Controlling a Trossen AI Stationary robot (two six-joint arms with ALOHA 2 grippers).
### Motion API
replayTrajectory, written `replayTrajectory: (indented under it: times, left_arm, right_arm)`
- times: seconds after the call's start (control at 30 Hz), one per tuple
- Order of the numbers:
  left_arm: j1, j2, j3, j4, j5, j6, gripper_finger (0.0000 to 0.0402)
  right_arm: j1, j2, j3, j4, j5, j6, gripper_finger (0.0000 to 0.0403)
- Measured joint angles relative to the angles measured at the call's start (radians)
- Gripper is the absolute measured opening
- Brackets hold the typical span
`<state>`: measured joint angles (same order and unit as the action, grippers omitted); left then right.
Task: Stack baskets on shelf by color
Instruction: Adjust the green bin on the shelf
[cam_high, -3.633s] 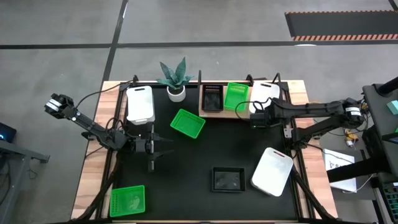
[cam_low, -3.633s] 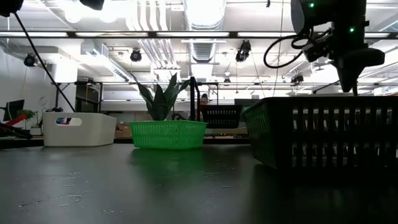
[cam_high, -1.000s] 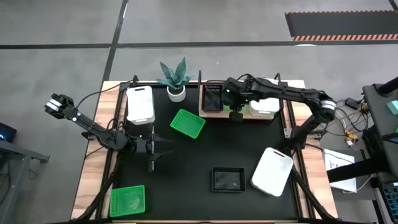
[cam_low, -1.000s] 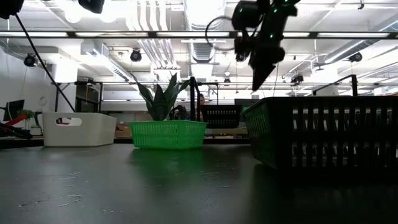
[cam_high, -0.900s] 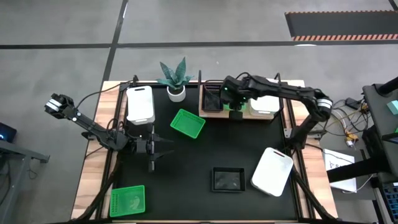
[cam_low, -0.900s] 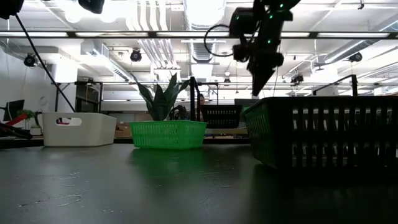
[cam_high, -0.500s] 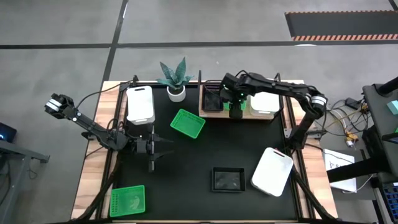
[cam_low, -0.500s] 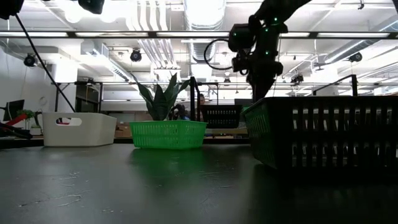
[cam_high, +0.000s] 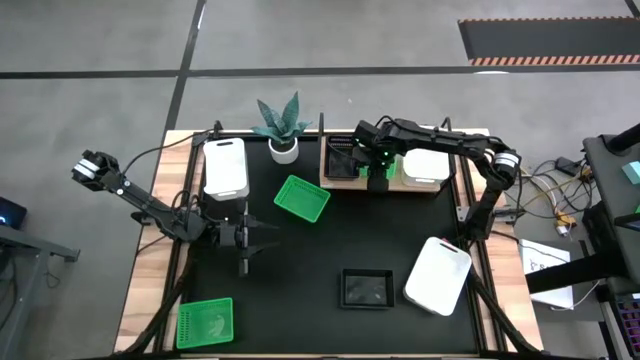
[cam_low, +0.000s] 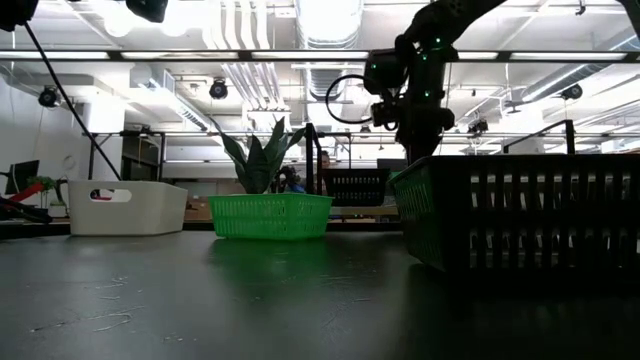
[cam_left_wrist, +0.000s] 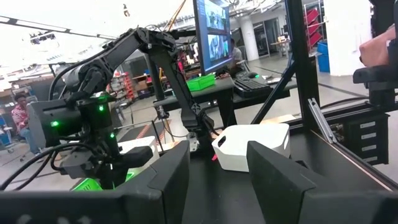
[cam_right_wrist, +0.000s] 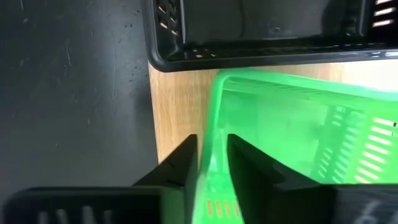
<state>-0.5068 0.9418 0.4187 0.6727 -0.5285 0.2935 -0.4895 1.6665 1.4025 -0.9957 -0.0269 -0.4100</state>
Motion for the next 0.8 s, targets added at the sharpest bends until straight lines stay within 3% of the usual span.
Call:
replayTrajectory:
  times: [0.17, 0.8]
  left_arm:
    - [0.0, -0.001, 0.0, 0.0, 0.0, 0.0, 0.0145]
    - [0.0, -0.001, 0.0, 0.0, 0.0, 0.0, 0.0145]
  right_arm:
    - [0.0, -0.001, 0.0, -0.003, 0.0, -0.008, 0.0017]
    - [0.068, -0.008, 0.0, -0.107, -0.002, -0.029, 0.0013]
